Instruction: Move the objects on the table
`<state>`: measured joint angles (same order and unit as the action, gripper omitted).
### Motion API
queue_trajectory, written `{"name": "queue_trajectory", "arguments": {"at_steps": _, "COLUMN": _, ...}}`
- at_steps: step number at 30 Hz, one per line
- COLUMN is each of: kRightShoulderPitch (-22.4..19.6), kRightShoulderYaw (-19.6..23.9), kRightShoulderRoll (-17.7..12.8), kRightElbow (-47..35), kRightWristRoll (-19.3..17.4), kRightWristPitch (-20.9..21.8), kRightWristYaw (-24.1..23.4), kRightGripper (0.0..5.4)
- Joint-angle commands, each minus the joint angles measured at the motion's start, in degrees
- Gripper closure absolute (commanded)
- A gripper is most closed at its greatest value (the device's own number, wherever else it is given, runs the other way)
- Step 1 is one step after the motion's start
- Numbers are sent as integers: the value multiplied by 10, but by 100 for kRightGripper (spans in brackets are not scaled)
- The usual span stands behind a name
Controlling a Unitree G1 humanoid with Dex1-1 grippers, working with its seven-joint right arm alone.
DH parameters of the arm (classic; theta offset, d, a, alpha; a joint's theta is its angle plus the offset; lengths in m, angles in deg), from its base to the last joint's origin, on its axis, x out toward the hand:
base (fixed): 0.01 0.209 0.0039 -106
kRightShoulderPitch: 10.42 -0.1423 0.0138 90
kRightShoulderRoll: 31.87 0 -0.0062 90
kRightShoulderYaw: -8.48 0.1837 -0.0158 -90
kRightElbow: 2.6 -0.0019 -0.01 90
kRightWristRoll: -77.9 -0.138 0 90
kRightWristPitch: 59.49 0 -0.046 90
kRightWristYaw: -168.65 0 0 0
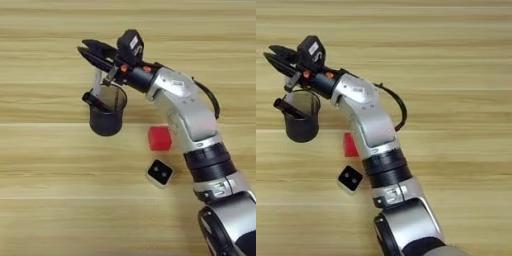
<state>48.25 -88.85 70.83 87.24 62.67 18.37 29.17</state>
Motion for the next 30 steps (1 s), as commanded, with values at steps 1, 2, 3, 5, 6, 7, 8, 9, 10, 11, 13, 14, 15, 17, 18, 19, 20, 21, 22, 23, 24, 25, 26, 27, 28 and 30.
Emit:
{"name": "queue_trajectory", "arguments": {"at_steps": 1, "kRightShoulderPitch": -62, "kRightShoulderYaw": 35, "kRightShoulderRoll": -16, "kRightElbow": -58, "kRightWristRoll": -42, "kRightWristPitch": -11, "kRightWristYaw": -4, "kRightGripper": 474}}
{"name": "queue_trajectory", "arguments": {"at_steps": 2, "kRightShoulderPitch": -67, "kRightShoulderYaw": 47, "kRightShoulderRoll": -23, "kRightElbow": -61, "kRightWristRoll": -55, "kRightWristPitch": -16, "kRightWristYaw": -2, "kRightGripper": 474}}
{"name": "queue_trajectory", "arguments": {"at_steps": 3, "kRightShoulderPitch": -72, "kRightShoulderYaw": 59, "kRightShoulderRoll": -30, "kRightElbow": -63, "kRightWristRoll": -65, "kRightWristPitch": -21, "kRightWristYaw": -2, "kRightGripper": 474}}
{"name": "queue_trajectory", "arguments": {"at_steps": 5, "kRightShoulderPitch": -77, "kRightShoulderYaw": 76, "kRightShoulderRoll": -41, "kRightElbow": -63, "kRightWristRoll": -78, "kRightWristPitch": -26, "kRightWristYaw": -3, "kRightGripper": 474}}
{"name": "queue_trajectory", "arguments": {"at_steps": 6, "kRightShoulderPitch": -78, "kRightShoulderYaw": 81, "kRightShoulderRoll": -45, "kRightElbow": -63, "kRightWristRoll": -83, "kRightWristPitch": -28, "kRightWristYaw": -3, "kRightGripper": 474}}
{"name": "queue_trajectory", "arguments": {"at_steps": 7, "kRightShoulderPitch": -78, "kRightShoulderYaw": 87, "kRightShoulderRoll": -49, "kRightElbow": -64, "kRightWristRoll": -88, "kRightWristPitch": -30, "kRightWristYaw": -3, "kRightGripper": 474}}
{"name": "queue_trajectory", "arguments": {"at_steps": 8, "kRightShoulderPitch": -79, "kRightShoulderYaw": 95, "kRightShoulderRoll": -54, "kRightElbow": -67, "kRightWristRoll": -95, "kRightWristPitch": -30, "kRightWristYaw": -3, "kRightGripper": 474}}
{"name": "queue_trajectory", "arguments": {"at_steps": 9, "kRightShoulderPitch": -79, "kRightShoulderYaw": 101, "kRightShoulderRoll": -58, "kRightElbow": -69, "kRightWristRoll": -101, "kRightWristPitch": -31, "kRightWristYaw": -3, "kRightGripper": 474}}
{"name": "queue_trajectory", "arguments": {"at_steps": 10, "kRightShoulderPitch": -80, "kRightShoulderYaw": 108, "kRightShoulderRoll": -63, "kRightElbow": -71, "kRightWristRoll": -107, "kRightWristPitch": -33, "kRightWristYaw": -3, "kRightGripper": 474}}
{"name": "queue_trajectory", "arguments": {"at_steps": 11, "kRightShoulderPitch": -81, "kRightShoulderYaw": 116, "kRightShoulderRoll": -70, "kRightElbow": -73, "kRightWristRoll": -113, "kRightWristPitch": -35, "kRightWristYaw": -3, "kRightGripper": 474}}
{"name": "queue_trajectory", "arguments": {"at_steps": 13, "kRightShoulderPitch": -85, "kRightShoulderYaw": 132, "kRightShoulderRoll": -82, "kRightElbow": -75, "kRightWristRoll": -126, "kRightWristPitch": -41, "kRightWristYaw": -4, "kRightGripper": 474}}
{"name": "queue_trajectory", "arguments": {"at_steps": 14, "kRightShoulderPitch": -87, "kRightShoulderYaw": 138, "kRightShoulderRoll": -86, "kRightElbow": -75, "kRightWristRoll": -131, "kRightWristPitch": -42, "kRightWristYaw": -5, "kRightGripper": 474}}
{"name": "queue_trajectory", "arguments": {"at_steps": 15, "kRightShoulderPitch": -90, "kRightShoulderYaw": 148, "kRightShoulderRoll": -95, "kRightElbow": -73, "kRightWristRoll": -133, "kRightWristPitch": -42, "kRightWristYaw": -6, "kRightGripper": 474}}
{"name": "queue_trajectory", "arguments": {"at_steps": 17, "kRightShoulderPitch": -93, "kRightShoulderYaw": 161, "kRightShoulderRoll": -112, "kRightElbow": -68, "kRightWristRoll": -133, "kRightWristPitch": -39, "kRightWristYaw": -7, "kRightGripper": 474}}
{"name": "queue_trajectory", "arguments": {"at_steps": 18, "kRightShoulderPitch": -94, "kRightShoulderYaw": 166, "kRightShoulderRoll": -119, "kRightElbow": -66, "kRightWristRoll": -133, "kRightWristPitch": -38, "kRightWristYaw": -6, "kRightGripper": 474}}
{"name": "queue_trajectory", "arguments": {"at_steps": 19, "kRightShoulderPitch": -94, "kRightShoulderYaw": 170, "kRightShoulderRoll": -126, "kRightElbow": -64, "kRightWristRoll": -132, "kRightWristPitch": -37, "kRightWristYaw": -6, "kRightGripper": 474}}
{"name": "queue_trajectory", "arguments": {"at_steps": 20, "kRightShoulderPitch": -95, "kRightShoulderYaw": 173, "kRightShoulderRoll": -133, "kRightElbow": -61, "kRightWristRoll": -133, "kRightWristPitch": -37, "kRightWristYaw": -5, "kRightGripper": 474}}
{"name": "queue_trajectory", "arguments": {"at_steps": 21, "kRightShoulderPitch": -95, "kRightShoulderYaw": 178, "kRightShoulderRoll": -141, "kRightElbow": -58, "kRightWristRoll": -134, "kRightWristPitch": -36, "kRightWristYaw": -4, "kRightGripper": 474}}
{"name": "queue_trajectory", "arguments": {"at_steps": 22, "kRightShoulderPitch": -95, "kRightShoulderYaw": 184, "kRightShoulderRoll": -154, "kRightElbow": -51, "kRightWristRoll": -131, "kRightWristPitch": -29, "kRightWristYaw": 3, "kRightGripper": 474}}
{"name": "queue_trajectory", "arguments": {"at_steps": 23, "kRightShoulderPitch": -94, "kRightShoulderYaw": 189, "kRightShoulderRoll": -165, "kRightElbow": -46, "kRightWristRoll": -130, "kRightWristPitch": -23, "kRightWristYaw": 11, "kRightGripper": 474}}
{"name": "queue_trajectory", "arguments": {"at_steps": 24, "kRightShoulderPitch": -92, "kRightShoulderYaw": 193, "kRightShoulderRoll": -175, "kRightElbow": -42, "kRightWristRoll": -130, "kRightWristPitch": -17, "kRightWristYaw": 20, "kRightGripper": 474}}
{"name": "queue_trajectory", "arguments": {"at_steps": 25, "kRightShoulderPitch": -90, "kRightShoulderYaw": 195, "kRightShoulderRoll": -186, "kRightElbow": -37, "kRightWristRoll": -129, "kRightWristPitch": -12, "kRightWristYaw": 32, "kRightGripper": 474}}
{"name": "queue_trajectory", "arguments": {"at_steps": 26, "kRightShoulderPitch": -87, "kRightShoulderYaw": 196, "kRightShoulderRoll": -195, "kRightElbow": -34, "kRightWristRoll": -129, "kRightWristPitch": -7, "kRightWristYaw": 42, "kRightGripper": 474}}
{"name": "queue_trajectory", "arguments": {"at_steps": 27, "kRightShoulderPitch": -85, "kRightShoulderYaw": 196, "kRightShoulderRoll": -204, "kRightElbow": -29, "kRightWristRoll": -127, "kRightWristPitch": -2, "kRightWristYaw": 52, "kRightGripper": 474}}
{"name": "queue_trajectory", "arguments": {"at_steps": 28, "kRightShoulderPitch": -83, "kRightShoulderYaw": 195, "kRightShoulderRoll": -211, "kRightElbow": -24, "kRightWristRoll": -125, "kRightWristPitch": 2, "kRightWristYaw": 61, "kRightGripper": 474}}
{"name": "queue_trajectory", "arguments": {"at_steps": 30, "kRightShoulderPitch": -78, "kRightShoulderYaw": 193, "kRightShoulderRoll": -228, "kRightElbow": -4, "kRightWristRoll": -114, "kRightWristPitch": 22, "kRightWristYaw": 83, "kRightGripper": 474}}
